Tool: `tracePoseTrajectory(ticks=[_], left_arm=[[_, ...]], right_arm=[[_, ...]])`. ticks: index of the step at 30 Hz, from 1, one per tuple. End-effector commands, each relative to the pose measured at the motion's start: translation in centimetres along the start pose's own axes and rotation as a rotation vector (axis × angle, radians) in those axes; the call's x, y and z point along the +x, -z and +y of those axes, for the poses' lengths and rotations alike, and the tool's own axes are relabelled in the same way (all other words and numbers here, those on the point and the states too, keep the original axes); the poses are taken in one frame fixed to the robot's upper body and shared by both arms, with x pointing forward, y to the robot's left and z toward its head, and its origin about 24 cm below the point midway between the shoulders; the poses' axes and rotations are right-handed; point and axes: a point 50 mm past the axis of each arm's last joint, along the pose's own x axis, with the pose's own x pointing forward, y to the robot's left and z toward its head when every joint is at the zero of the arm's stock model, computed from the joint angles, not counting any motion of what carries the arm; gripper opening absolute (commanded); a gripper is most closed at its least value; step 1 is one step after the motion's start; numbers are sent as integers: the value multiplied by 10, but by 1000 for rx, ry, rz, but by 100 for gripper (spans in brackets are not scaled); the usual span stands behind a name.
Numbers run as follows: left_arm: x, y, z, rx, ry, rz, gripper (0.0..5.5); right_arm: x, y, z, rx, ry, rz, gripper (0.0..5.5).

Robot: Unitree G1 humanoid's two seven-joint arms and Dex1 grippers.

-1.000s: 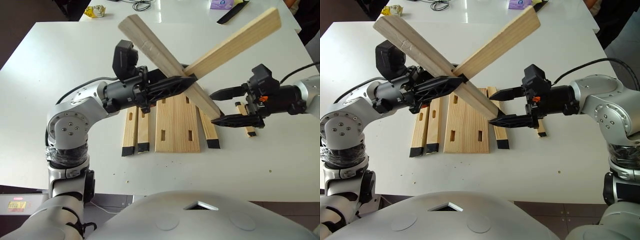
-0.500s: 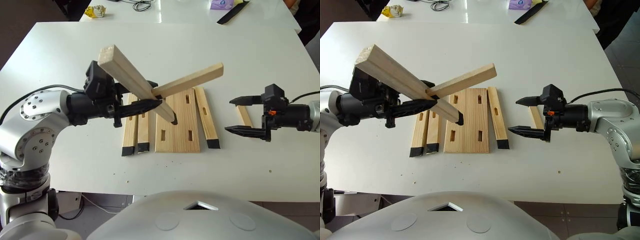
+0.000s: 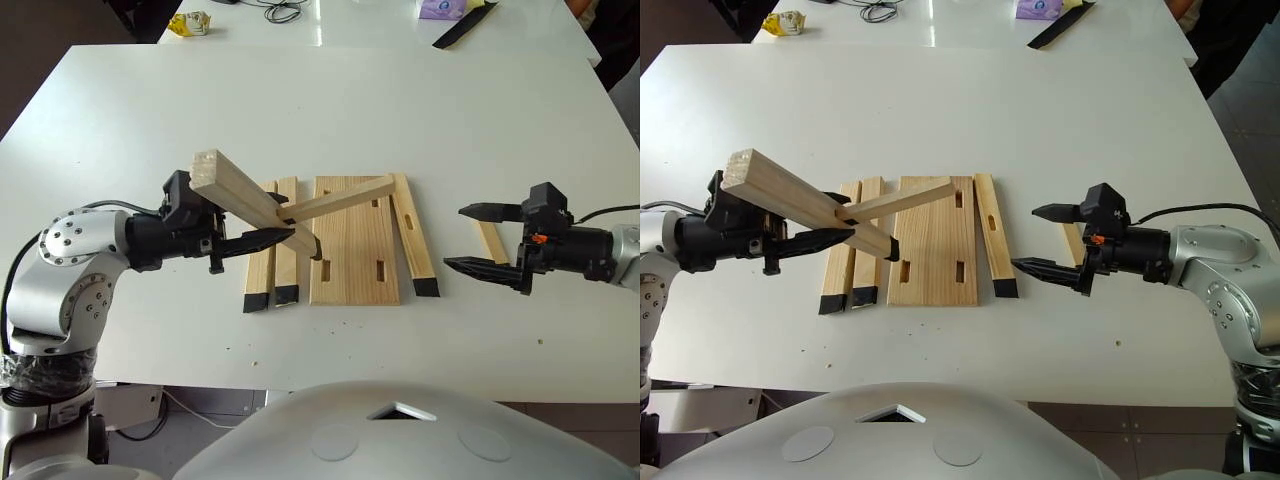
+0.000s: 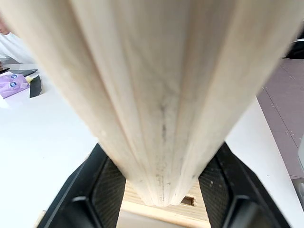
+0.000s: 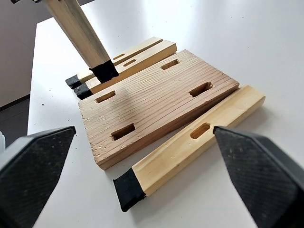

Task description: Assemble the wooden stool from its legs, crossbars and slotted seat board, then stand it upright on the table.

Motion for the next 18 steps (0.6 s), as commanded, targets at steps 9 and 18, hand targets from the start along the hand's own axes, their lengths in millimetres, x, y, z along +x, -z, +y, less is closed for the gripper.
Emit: tracePoseTrajectory(ticks=[9,18], left_arm=[[12,12,-15,15,61,-22,208],[9,29,-24,43,120,40,208]], right_arm=[[2,-6,-3,-24,13,-13,535],[5,-9,-4,-28,8,-43,535]])
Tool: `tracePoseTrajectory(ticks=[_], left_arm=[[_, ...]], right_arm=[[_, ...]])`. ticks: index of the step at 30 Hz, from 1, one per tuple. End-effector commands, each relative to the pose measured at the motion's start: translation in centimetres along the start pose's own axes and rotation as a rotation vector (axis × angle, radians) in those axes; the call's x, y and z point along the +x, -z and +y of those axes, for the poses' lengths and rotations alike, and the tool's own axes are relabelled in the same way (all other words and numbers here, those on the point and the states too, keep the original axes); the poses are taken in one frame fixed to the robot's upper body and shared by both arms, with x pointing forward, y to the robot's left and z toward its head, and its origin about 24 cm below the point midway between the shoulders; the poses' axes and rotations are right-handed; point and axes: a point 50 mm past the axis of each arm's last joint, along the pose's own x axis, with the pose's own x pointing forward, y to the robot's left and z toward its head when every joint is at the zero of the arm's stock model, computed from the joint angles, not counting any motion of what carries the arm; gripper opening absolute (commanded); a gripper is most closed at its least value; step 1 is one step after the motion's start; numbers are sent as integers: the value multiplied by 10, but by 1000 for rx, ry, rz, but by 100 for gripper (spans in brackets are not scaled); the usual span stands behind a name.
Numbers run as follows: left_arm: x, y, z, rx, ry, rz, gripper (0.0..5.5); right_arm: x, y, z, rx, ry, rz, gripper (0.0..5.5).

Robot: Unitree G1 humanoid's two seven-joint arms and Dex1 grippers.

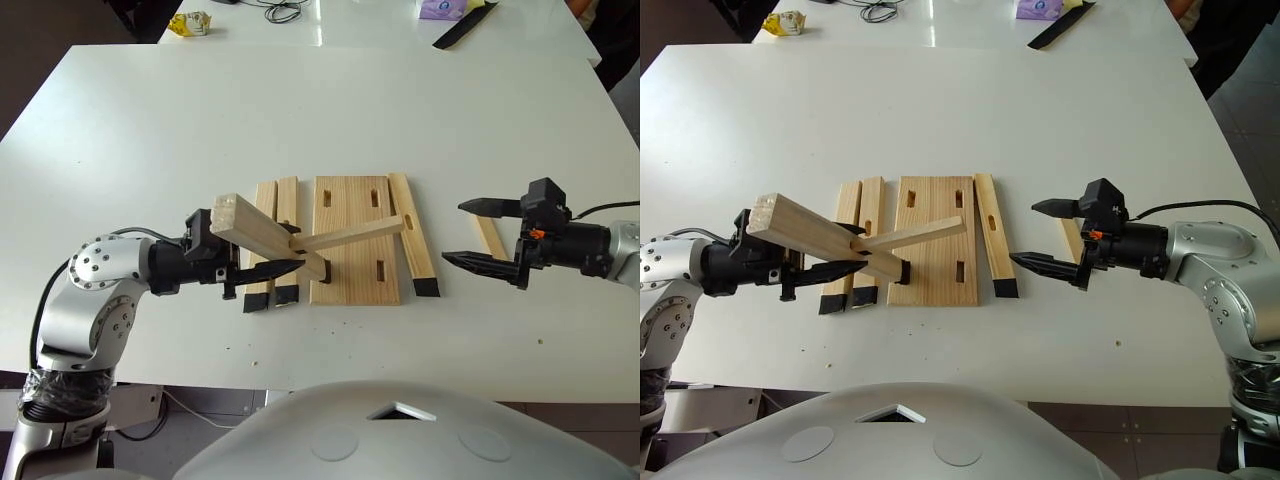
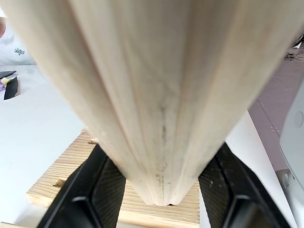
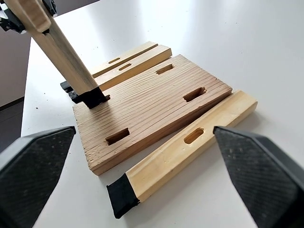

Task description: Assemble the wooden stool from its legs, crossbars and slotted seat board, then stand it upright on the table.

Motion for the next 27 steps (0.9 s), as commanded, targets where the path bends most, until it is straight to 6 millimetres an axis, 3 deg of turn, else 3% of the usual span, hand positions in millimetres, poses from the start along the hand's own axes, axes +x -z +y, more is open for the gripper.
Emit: tracePoseTrajectory(ticks=[1,17,27], left_arm=[[-1,14,-7,12,42,64,208],[2,-7,20,65,5,1,208],[1,-5,16,74,32,22,208]], right_arm=[[3,-6,-1,-17,-9,-25,535],[6,-3,2,-15,-5,-37,535],[7,-3,1,-14,-6,-46,535]])
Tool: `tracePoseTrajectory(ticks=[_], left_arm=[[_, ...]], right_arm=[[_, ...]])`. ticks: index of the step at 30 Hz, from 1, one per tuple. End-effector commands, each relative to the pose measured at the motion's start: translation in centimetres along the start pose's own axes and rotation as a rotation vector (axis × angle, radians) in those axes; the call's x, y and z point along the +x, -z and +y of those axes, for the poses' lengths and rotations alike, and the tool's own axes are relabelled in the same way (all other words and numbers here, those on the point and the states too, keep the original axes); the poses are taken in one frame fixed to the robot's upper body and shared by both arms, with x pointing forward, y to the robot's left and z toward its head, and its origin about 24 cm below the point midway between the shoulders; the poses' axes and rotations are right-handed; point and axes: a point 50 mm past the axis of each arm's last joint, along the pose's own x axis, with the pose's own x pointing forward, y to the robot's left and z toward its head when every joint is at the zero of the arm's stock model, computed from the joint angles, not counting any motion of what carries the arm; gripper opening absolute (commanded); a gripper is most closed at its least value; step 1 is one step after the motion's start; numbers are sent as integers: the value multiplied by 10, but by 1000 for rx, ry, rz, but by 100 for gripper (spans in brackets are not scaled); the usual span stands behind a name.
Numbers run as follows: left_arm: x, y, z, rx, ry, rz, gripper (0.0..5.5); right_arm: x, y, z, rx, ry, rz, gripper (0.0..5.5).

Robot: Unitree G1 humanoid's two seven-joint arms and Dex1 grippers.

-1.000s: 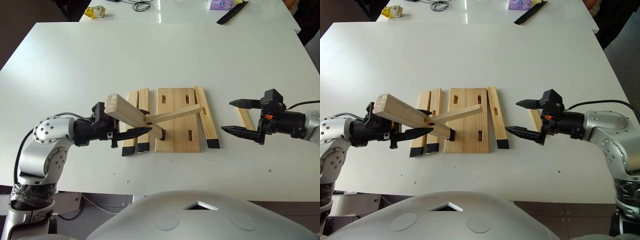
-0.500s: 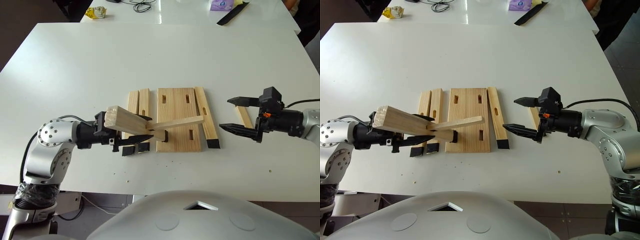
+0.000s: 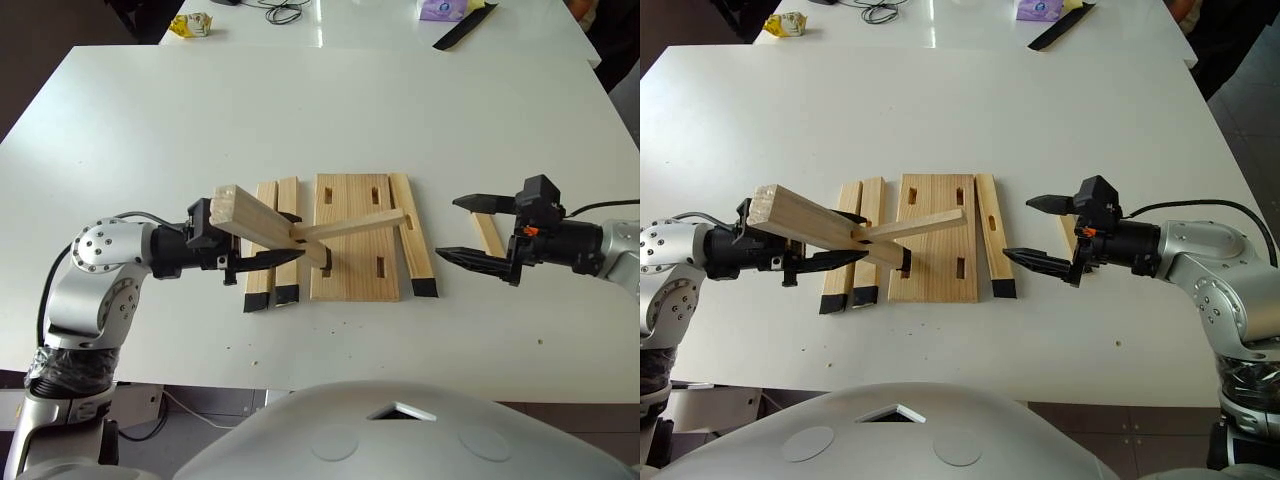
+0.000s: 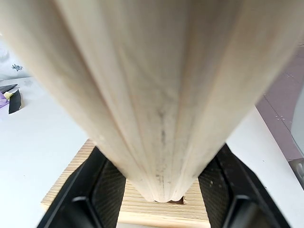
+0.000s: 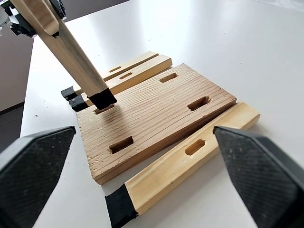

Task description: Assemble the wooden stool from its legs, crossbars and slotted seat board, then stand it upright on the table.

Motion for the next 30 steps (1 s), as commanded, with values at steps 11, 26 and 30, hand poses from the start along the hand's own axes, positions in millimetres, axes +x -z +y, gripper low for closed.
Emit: tracePoseTrajectory(ticks=[11,26,30], left_arm=[[-4,6,-6,41,32,61,208],[-14,24,-19,7,49,106,208],[-16,23,-19,6,51,109,208]], right_arm=[[0,-2,2,-16,-23,0,535],[-1,-1,3,-15,-13,2,535],[-1,-1,4,-15,-11,1,535]])
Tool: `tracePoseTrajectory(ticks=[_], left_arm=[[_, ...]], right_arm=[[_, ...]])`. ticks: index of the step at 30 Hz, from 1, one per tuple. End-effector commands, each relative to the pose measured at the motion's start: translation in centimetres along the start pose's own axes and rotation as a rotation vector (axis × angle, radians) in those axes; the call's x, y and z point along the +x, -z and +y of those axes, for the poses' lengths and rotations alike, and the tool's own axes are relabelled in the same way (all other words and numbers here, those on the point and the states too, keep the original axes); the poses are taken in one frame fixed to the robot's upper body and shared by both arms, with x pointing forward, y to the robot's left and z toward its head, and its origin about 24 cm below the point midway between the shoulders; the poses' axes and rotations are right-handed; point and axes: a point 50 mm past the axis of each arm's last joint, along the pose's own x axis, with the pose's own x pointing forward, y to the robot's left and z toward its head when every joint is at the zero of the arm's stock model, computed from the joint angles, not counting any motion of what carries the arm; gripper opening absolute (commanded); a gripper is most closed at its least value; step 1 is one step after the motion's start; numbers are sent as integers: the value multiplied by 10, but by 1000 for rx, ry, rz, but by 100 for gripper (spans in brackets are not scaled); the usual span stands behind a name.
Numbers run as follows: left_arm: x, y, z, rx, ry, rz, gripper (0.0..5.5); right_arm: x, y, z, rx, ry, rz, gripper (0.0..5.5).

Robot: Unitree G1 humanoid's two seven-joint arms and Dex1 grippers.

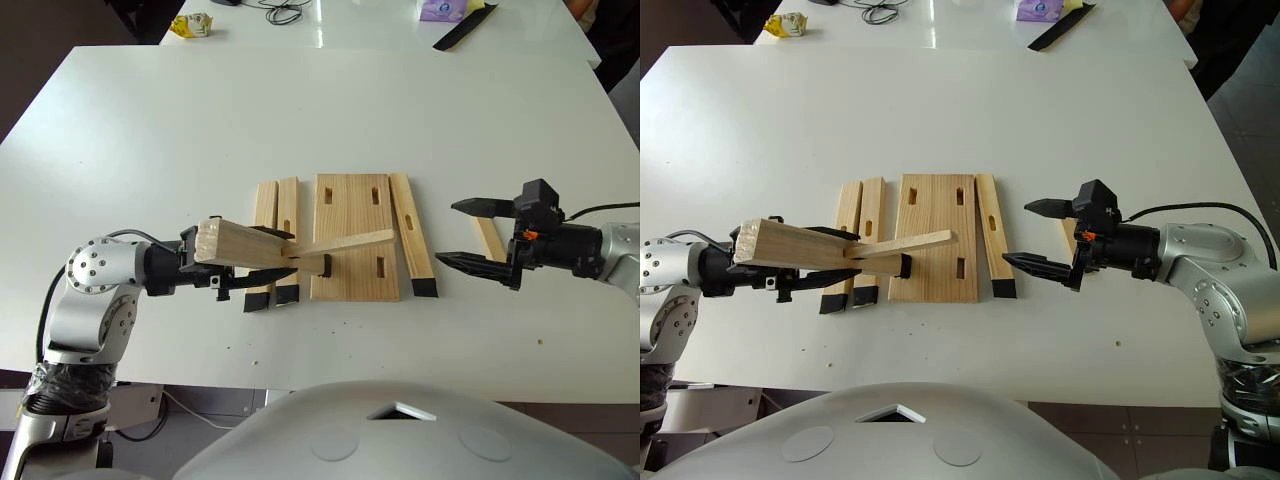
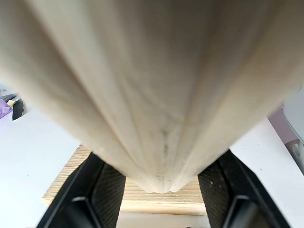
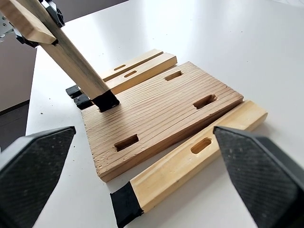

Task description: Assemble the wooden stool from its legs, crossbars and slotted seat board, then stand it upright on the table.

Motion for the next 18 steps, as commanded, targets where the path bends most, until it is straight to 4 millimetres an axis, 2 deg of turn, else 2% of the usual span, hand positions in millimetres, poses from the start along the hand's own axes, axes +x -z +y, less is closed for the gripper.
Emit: tracePoseTrajectory(ticks=[1,18], left_arm=[[-5,10,-6,-63,42,88,208],[-7,-10,3,-67,67,87,208]], right_arm=[[-1,-3,1,-19,6,-4,535],[-1,0,7,-5,27,-18,535]])
